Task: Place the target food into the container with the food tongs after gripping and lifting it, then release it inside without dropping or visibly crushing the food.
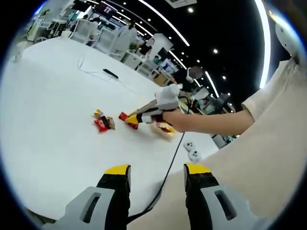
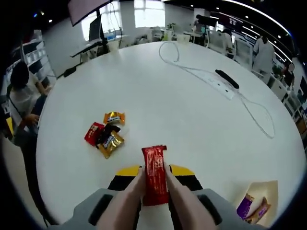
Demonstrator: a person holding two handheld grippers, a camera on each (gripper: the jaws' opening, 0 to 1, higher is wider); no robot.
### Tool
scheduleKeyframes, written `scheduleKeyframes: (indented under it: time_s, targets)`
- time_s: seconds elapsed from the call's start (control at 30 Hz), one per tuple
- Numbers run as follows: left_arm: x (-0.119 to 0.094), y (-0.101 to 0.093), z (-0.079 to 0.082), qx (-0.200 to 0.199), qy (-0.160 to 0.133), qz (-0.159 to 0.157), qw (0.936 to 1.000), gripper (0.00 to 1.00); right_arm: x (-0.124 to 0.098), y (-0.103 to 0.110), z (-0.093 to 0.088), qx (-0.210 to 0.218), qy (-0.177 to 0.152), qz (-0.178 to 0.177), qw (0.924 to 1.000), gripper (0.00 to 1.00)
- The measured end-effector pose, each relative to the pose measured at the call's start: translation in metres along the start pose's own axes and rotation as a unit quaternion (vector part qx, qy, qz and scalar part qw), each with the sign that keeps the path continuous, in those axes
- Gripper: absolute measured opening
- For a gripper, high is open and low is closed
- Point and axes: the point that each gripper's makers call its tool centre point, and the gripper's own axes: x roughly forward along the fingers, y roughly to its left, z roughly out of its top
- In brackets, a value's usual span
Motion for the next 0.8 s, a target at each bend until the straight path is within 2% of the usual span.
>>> scheduleKeyframes:
  time_s: [0.2,0.47,0.8]
  targets:
    - [-0.001,-0.003,-0.001,0.004,0.005,-0.003,1.0,0.44,-0.001,-0.001,0.004,0.006,-0.007,-0.002,1.0,0.2]
    - [-0.003,-0.001,0.007,0.013,-0.001,-0.001,0.9999,0.44,-0.008,0.002,0.011,0.015,-0.017,0.005,0.9997,0.2]
    - [-0.001,-0.009,0.004,0.022,0.008,-0.013,0.9996,0.44,-0.019,0.0,0.019,0.02,-0.037,-0.006,0.9991,0.2]
